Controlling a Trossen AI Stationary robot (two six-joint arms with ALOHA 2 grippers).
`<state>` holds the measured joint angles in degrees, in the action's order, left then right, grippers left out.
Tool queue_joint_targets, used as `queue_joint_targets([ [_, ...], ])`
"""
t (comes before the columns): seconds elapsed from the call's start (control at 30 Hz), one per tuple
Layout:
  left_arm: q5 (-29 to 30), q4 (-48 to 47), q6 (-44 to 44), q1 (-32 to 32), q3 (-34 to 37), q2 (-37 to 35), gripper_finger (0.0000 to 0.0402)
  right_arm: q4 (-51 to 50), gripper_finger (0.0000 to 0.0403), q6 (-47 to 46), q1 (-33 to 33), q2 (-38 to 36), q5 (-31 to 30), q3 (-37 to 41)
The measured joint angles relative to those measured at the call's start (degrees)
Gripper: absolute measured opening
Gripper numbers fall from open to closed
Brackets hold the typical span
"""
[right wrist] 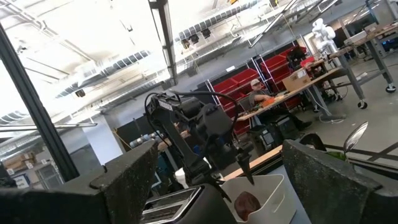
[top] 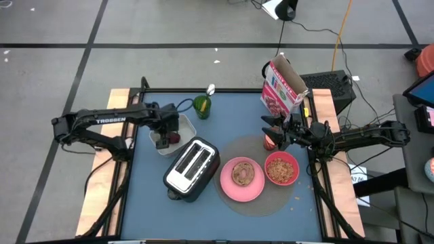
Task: Arrange a breakfast setting
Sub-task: Put the apple on the placemat to the top of the pink plate
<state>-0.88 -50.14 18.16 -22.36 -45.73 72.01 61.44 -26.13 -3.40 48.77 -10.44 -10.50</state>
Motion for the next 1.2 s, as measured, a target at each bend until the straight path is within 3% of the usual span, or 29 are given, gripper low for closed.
queue_joint_targets([
  [0.63,2.0,0.3,2.8,3.6,0.3,0.0,0.0354,0.0,0.0336,0.0,0.0,0.0,0.0,0.0],
  [0.83,2.0,0.9,2.7,3.6,3.5,0.0,0.0354,0.0,0.0336,0.0,0.0,0.0,0.0,0.0],
  [1.2,3.3,9.0,3.0,3.5,7.1,0.0,0.0354,0.0,0.0336,0.0,0.0,0.0,0.0,0.0],
])
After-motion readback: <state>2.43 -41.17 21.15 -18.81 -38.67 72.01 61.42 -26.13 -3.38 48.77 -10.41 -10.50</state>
